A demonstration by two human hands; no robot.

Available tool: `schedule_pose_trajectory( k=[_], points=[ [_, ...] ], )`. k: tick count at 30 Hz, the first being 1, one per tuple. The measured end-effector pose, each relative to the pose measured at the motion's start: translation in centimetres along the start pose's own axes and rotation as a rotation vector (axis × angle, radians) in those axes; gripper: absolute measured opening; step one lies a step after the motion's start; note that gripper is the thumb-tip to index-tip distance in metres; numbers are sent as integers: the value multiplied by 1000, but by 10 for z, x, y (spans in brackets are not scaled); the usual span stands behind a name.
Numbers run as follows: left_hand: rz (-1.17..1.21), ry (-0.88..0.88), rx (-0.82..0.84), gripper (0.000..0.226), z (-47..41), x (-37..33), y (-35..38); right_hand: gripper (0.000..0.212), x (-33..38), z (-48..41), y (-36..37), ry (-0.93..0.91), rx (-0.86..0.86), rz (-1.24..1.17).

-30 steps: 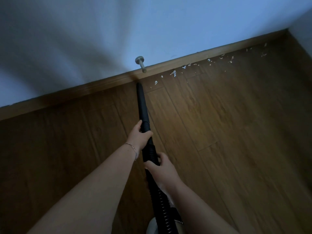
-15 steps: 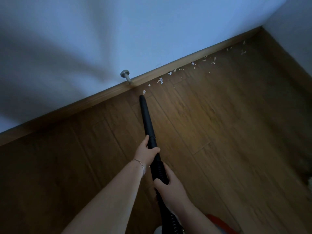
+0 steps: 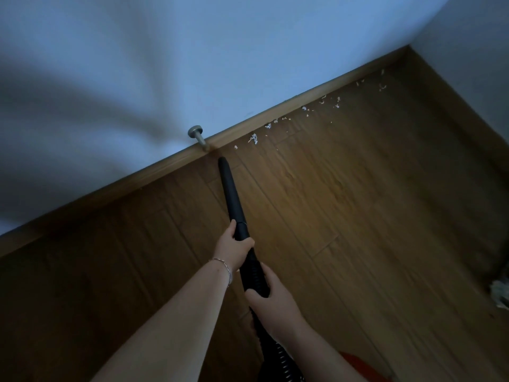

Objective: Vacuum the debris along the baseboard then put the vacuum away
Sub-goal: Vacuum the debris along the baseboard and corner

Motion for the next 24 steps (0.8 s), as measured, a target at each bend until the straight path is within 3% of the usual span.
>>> schedule_pose_trajectory(
  k=[9,15,24],
  points=[
    [111,4,-9,74,-17,-25,-6,42,38,-5,-6,-110,-61,22],
    [129,-1,-31,72,-27,-32,0,59,46,-14,-17,-86,-55,70],
    [76,55,32,74,-41,-40,28,64,46,-19,-42,-65,-101,-16]
  ],
)
Point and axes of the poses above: each hand's wrist, its own z-axis away from the middle knuckle, its own y-axis out of the palm, x = y × z, the point moved 7 cm from there along -z, towards the middle knuckle, and after that the axes turned 10 degrees about y, right-handed, at the moved point
